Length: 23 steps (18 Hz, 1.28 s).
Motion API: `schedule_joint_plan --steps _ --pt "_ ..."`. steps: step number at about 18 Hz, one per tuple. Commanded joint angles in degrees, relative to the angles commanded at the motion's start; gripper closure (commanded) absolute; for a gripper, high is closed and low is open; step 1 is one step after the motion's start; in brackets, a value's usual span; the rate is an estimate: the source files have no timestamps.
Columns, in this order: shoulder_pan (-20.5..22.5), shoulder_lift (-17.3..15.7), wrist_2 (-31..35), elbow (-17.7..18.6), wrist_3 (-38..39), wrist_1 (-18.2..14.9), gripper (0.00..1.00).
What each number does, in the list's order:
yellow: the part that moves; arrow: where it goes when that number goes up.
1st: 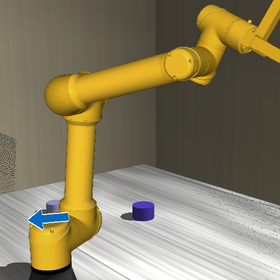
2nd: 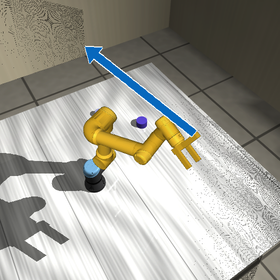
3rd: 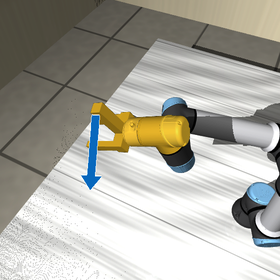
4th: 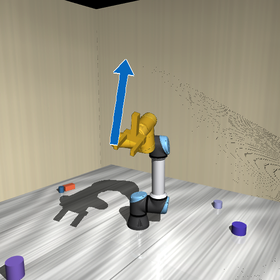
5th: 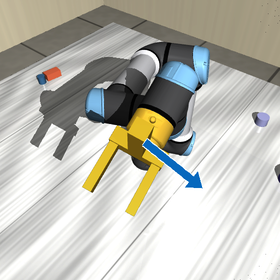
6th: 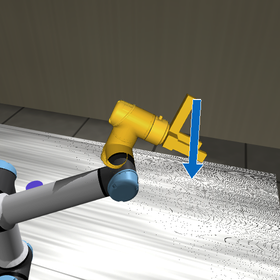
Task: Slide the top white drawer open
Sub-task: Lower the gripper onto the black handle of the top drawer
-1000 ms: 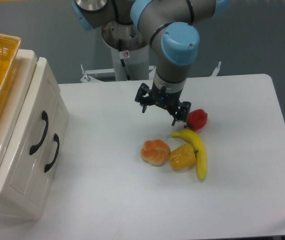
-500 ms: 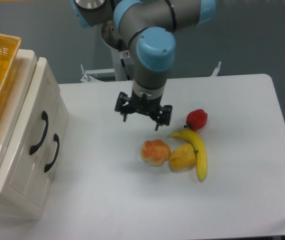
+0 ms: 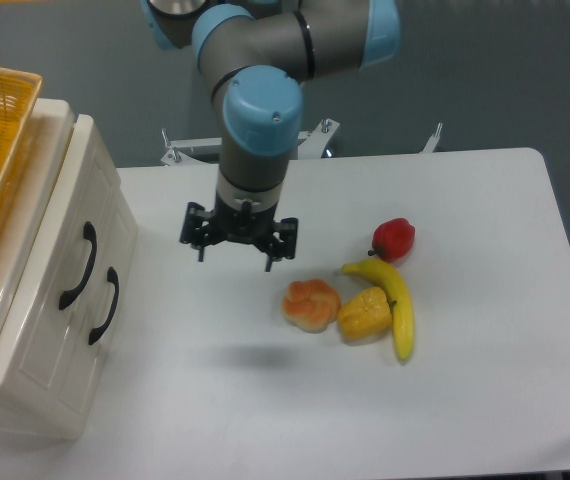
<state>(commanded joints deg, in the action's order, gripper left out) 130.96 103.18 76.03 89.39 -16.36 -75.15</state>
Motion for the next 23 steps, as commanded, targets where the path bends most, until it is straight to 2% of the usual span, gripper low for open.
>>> schedule_joint_plan --steps 6,15,23 --pt "-2.2 0.9 -4.7 -0.3 6.3 2.3 0.0" --pt "-5.9 1.2 -5.8 -0.2 7.5 2.1 0.0" --pt "-6.9 1.1 -7.4 0.2 7.5 1.9 0.0"
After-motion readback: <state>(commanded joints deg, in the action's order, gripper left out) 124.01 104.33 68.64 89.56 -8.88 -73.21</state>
